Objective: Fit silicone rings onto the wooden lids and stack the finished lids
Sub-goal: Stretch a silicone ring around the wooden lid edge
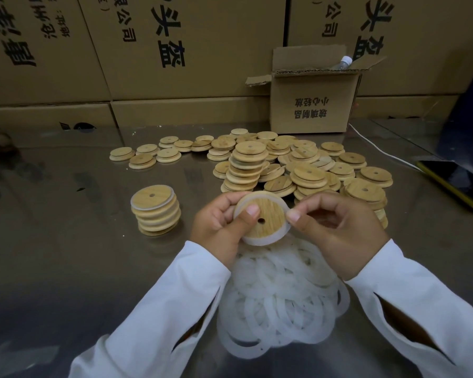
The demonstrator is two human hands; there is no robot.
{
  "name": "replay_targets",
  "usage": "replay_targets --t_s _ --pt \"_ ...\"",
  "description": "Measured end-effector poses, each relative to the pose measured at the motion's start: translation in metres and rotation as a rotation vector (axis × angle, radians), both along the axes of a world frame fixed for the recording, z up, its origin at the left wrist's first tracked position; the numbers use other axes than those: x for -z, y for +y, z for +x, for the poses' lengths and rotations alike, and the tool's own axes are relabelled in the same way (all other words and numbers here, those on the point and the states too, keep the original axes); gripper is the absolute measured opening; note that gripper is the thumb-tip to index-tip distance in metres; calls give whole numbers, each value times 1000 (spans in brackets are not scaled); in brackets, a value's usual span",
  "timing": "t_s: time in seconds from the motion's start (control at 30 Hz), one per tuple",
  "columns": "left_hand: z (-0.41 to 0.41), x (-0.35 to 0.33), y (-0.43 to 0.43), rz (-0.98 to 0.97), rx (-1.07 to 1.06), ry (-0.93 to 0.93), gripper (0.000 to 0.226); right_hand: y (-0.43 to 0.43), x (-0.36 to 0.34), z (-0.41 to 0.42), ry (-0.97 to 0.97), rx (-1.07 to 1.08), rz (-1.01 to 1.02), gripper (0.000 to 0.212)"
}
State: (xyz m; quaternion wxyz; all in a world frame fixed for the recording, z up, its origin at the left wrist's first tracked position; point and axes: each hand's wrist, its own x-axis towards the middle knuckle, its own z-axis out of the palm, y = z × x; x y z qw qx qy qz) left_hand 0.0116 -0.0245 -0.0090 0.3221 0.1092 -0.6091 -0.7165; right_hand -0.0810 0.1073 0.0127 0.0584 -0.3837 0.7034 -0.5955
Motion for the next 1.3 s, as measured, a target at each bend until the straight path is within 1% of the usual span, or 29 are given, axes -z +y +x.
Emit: replay_targets --t_s 0.13,0.23,0.3,0.4,0.5,0.6,0.67,0.77,0.87,0.97,1.1,1.23,1.3 --pt "4 -4 -1 -26 -7 23 24 1 3 4 64 37 -14 7" --pt "3 -3 3 -81 -23 4 25 1 9 6 254 118 51 8" --pt "2 -2 5 -98 -36 -8 25 -1 11 6 331 159 75 8" --pt "1 -3 6 -102 -68 -10 26 -1 11 6 305 177 67 9" --pt "1 -4 8 -81 -118 18 26 -1 10 8 245 199 58 20" --pt "2 -6 11 -75 -167 78 25 0 9 9 230 230 7 14" --pt "2 -6 13 -66 -138 111 28 1 9 8 236 238 -41 5" --pt "2 -5 14 -15 -42 121 27 1 9 5 244 244 -106 8" --pt "1 -3 11 -21 -15 71 27 -1 10 4 204 252 -104 3" --pt "2 -4 10 -99 -7 -11 30 -2 13 2 158 228 -84 5" --pt "3 -5 13 -218 -33 -107 31 -2 14 3 174 182 -60 3" --pt "3 -4 15 -276 -49 -168 15 -2 12 6 275 117 -8 4" --pt "3 -3 16 -274 -45 -169 9 -2 12 5 291 127 0 7"
